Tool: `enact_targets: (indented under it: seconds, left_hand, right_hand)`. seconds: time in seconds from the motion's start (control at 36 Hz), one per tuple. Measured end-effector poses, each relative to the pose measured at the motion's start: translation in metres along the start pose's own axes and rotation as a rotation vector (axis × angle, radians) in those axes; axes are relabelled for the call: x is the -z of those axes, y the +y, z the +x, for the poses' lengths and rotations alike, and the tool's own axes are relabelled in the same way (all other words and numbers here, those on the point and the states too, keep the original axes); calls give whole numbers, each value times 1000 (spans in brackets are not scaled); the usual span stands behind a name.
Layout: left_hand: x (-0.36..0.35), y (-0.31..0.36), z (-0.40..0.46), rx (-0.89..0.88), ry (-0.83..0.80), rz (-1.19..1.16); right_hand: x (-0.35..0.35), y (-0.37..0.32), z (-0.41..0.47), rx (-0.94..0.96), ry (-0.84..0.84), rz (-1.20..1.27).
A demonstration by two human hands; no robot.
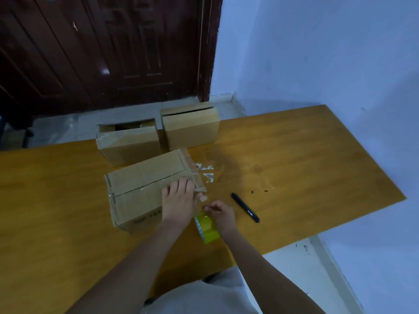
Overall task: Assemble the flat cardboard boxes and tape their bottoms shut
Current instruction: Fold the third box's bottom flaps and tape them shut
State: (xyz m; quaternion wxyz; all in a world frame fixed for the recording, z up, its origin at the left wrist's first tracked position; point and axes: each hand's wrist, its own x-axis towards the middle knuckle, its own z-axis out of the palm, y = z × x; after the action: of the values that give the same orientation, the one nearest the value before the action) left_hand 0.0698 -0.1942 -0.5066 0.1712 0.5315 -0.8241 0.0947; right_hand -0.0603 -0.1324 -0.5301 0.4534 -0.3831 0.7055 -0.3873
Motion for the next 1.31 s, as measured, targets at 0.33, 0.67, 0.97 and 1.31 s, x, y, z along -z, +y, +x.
enact_targets:
  seconds: [0.33, 0.67, 0.97, 1.31]
  left_hand:
    - [-7, -4, 3, -36, 56, 11]
    - [1, -22, 7, -92, -73, -5]
    - [1, -68, -4, -164, -37, -151]
    - [1, -76, -6, -144, -34, -274]
  right_hand:
    - [-6, 1, -8, 14, 42, -54]
    - [0, -7, -11, -106, 99, -17]
    - [37, -22, 15, -237, -153, -605]
    - [21, -36, 36, -320, -33, -764]
